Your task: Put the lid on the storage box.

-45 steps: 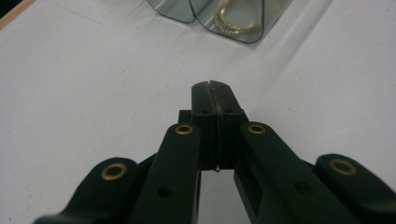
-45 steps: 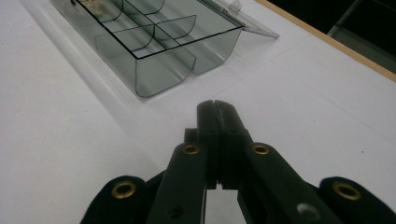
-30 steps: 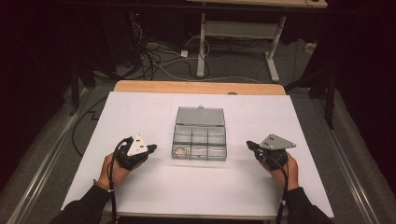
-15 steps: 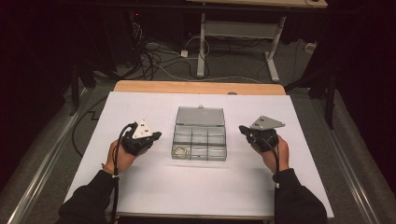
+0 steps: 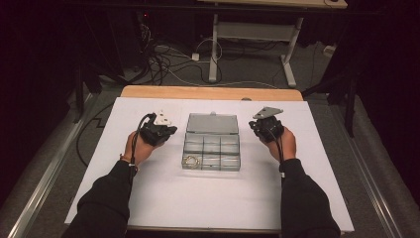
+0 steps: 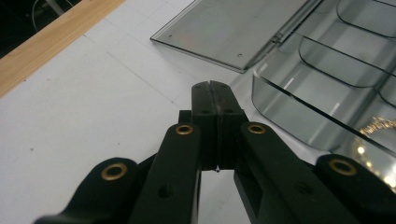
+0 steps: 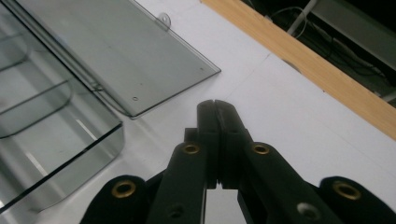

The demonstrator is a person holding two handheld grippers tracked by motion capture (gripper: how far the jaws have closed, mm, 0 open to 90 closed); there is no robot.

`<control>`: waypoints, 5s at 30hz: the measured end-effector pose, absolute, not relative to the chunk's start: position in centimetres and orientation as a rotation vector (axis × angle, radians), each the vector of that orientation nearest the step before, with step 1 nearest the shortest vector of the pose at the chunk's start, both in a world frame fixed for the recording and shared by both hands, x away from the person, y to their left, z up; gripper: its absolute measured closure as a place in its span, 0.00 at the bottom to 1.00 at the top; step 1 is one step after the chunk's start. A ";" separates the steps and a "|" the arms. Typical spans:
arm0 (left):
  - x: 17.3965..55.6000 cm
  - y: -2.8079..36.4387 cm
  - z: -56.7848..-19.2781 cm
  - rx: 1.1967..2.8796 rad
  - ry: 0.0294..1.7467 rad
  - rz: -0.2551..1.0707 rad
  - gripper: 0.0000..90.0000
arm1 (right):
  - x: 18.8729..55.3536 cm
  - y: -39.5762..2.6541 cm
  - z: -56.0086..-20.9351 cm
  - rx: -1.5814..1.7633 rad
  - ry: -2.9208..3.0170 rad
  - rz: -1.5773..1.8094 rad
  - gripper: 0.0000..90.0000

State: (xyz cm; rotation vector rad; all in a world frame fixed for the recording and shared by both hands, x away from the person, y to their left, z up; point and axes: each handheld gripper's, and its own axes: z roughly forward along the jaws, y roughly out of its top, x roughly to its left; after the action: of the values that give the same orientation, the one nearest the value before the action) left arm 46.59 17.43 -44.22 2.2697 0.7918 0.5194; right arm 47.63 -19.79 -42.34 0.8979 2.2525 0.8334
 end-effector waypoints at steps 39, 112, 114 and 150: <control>51.9 13.2 -47.5 2.247 0.980 0.446 0.96 | 52.8 -15.8 -46.4 1.042 2.341 0.755 1.00; 48.7 13.4 -38.8 2.087 0.850 0.756 0.95 | 48.3 -15.5 -37.8 0.934 2.011 0.966 1.00; 48.6 13.4 -38.9 2.082 0.851 0.762 0.95 | 48.1 -15.5 -37.7 0.936 2.003 0.971 0.99; 45.1 13.4 -38.9 2.047 0.811 0.836 0.95 | 44.9 -15.7 -38.2 0.871 1.975 0.995 1.00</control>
State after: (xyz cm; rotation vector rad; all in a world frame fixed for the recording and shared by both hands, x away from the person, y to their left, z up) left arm 45.11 13.43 -38.89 2.0474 0.8114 0.8360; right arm 44.91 -15.72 -38.24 0.8711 1.9751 0.9953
